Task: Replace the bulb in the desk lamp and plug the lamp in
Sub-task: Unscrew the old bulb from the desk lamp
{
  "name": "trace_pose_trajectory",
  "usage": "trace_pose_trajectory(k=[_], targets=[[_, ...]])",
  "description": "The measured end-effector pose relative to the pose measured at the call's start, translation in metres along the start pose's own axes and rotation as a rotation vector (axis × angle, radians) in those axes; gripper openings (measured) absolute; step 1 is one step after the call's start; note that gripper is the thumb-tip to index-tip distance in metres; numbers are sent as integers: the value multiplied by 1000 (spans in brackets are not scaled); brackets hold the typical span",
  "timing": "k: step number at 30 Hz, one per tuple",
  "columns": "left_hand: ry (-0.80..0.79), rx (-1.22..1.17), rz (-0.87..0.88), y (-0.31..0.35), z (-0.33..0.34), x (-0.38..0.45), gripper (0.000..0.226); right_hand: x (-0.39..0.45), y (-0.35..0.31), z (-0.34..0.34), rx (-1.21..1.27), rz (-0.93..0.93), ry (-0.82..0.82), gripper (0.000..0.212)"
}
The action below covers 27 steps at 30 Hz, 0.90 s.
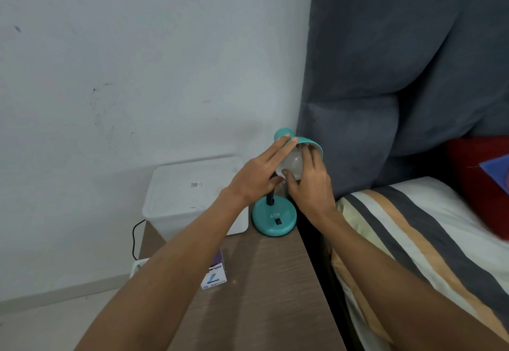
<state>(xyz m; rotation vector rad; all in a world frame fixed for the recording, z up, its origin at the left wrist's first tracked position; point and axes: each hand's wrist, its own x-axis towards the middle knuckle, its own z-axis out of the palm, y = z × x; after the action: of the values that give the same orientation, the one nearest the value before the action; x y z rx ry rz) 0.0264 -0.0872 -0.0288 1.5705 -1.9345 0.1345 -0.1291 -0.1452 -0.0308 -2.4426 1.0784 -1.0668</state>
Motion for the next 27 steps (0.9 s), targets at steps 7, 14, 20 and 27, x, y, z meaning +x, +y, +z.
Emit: trace_pose_trajectory(k=[7,14,20,27], targets=[[5,11,4,0,0,0,99,0,5,-3,-78,-121,-56,81],[-6,5,-1,3,0,-1,98,1,1,-4,-106,-97,-48,77],[2,1,0,3,-1,-1,94,-2,2,1,-1,9,-27,74],[0,13,-2,2,-4,-3,100,-2,9,-6,-36,-154,-62,75]])
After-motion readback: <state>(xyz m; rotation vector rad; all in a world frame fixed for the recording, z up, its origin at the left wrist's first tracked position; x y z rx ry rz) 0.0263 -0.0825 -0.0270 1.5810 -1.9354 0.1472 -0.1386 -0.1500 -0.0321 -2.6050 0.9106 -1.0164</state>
